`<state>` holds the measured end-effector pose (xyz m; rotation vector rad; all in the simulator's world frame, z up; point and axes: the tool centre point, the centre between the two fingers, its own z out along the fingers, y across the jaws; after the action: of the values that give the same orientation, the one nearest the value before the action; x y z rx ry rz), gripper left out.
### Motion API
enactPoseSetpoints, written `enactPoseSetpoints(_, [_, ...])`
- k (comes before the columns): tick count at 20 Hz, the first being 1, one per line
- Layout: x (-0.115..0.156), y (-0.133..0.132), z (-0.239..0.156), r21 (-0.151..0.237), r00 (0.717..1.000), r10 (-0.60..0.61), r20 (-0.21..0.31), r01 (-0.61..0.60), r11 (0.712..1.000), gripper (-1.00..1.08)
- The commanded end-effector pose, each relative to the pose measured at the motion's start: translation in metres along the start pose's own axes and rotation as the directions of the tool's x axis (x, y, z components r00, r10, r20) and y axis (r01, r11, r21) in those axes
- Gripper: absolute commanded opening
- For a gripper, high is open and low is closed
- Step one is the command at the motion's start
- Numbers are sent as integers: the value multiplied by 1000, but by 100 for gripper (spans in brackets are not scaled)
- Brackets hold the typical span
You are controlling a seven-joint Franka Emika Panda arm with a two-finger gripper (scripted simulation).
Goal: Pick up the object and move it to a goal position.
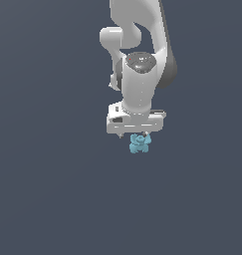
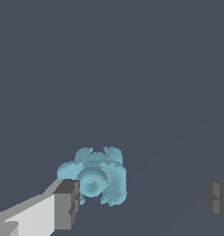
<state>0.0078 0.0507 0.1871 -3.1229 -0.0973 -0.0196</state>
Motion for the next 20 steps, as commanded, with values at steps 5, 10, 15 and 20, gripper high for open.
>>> enactPoseSetpoints(5, [-1,-1,3,-1,998,-55,1,55,998,100])
enactPoseSetpoints(10, [-4,-4,7,-3,990,-140,3,140,990,100])
enactPoseSetpoints(15, [-7,-7,12,-5,965,-260,7,260,965,100])
enactPoseSetpoints(20, [-10,-11,19,-6,917,-398,11,398,917,100])
